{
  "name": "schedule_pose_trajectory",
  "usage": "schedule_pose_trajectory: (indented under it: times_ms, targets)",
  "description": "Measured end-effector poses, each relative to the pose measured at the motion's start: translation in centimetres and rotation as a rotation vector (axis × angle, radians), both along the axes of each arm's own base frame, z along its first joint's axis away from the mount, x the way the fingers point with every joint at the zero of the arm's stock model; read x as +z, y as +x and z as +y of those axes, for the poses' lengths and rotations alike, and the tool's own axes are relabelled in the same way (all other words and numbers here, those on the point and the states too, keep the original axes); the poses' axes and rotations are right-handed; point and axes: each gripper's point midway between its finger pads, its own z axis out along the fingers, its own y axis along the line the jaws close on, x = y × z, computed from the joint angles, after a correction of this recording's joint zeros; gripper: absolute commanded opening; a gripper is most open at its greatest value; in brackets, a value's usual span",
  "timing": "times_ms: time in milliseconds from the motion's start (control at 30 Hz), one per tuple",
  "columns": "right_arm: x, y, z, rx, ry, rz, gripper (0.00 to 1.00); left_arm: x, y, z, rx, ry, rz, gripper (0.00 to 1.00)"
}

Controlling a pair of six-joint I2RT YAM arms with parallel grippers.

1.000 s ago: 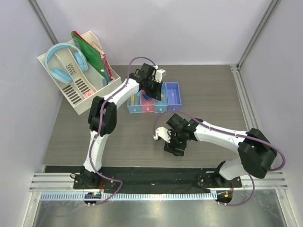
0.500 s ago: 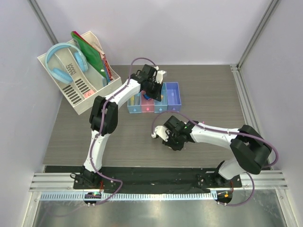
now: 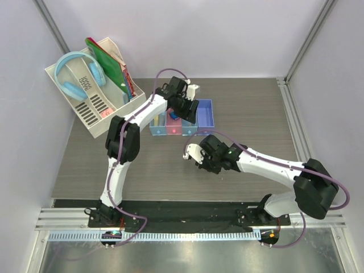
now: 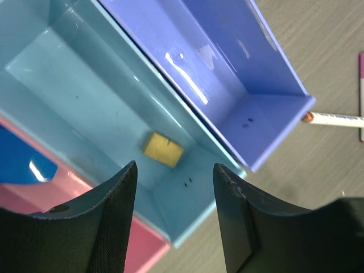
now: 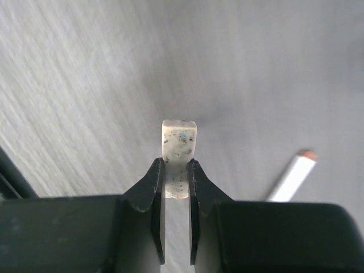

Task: Sort the stationery into containers
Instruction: Pick up the stationery from the center of the board, then place the stationery in the storage box.

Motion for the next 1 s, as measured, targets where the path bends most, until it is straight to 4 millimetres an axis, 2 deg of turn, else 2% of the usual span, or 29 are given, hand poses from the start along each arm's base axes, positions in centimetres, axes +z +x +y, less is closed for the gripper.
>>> schedule_pose_trajectory:
  times_ms: [133,367,467,533,567,633,700,767,900,1000]
  targets:
    - [3.4,2.3,1.1,-0.008,0.040,-0.108,0.01,2.5,-0.6,0.4,-0.006,-0.014,-0.027,0.57]
    - [9.5,7.0,2.3,-0.065,0.116,-0.283,0.01,11.6,-1.5,1.0,-0.022,-0.105,-0.187,0.62]
    - [12.2,9.5,2.2,-0.121,0.169,-0.356,0.01,15.1,-2.6,3.2,-0.008,-0.113,-0.265,0.67]
    - [13.7,11.1,2.2,-0.162,0.206,-0.398,0.01,16.3,-3.5,5.2,0.008,-0.096,-0.308,0.70]
    - [14.3,12.0,2.3,-0.182,0.223,-0.414,0.01,16.5,-3.4,7.2,0.036,-0.076,-0.328,0.73]
    - [15.2,13.9,2.8,-0.216,0.253,-0.443,0.01,16.2,-3.9,10.0,0.058,-0.030,-0.359,0.76]
    - [15.3,15.8,3.6,-0.244,0.280,-0.457,0.01,14.7,-4.9,13.0,0.074,0.034,-0.364,0.80]
    - [14.7,17.7,4.6,-0.265,0.285,-0.450,0.01,12.0,-6.6,15.3,0.058,0.114,-0.353,0.83]
    - [12.5,21.8,7.2,-0.290,0.289,-0.427,0.01,6.3,-10.9,17.4,-0.057,0.233,-0.282,0.84]
    - [10.9,24.0,8.4,-0.304,0.287,-0.412,0.01,3.6,-13.0,18.3,-0.120,0.283,-0.236,0.84]
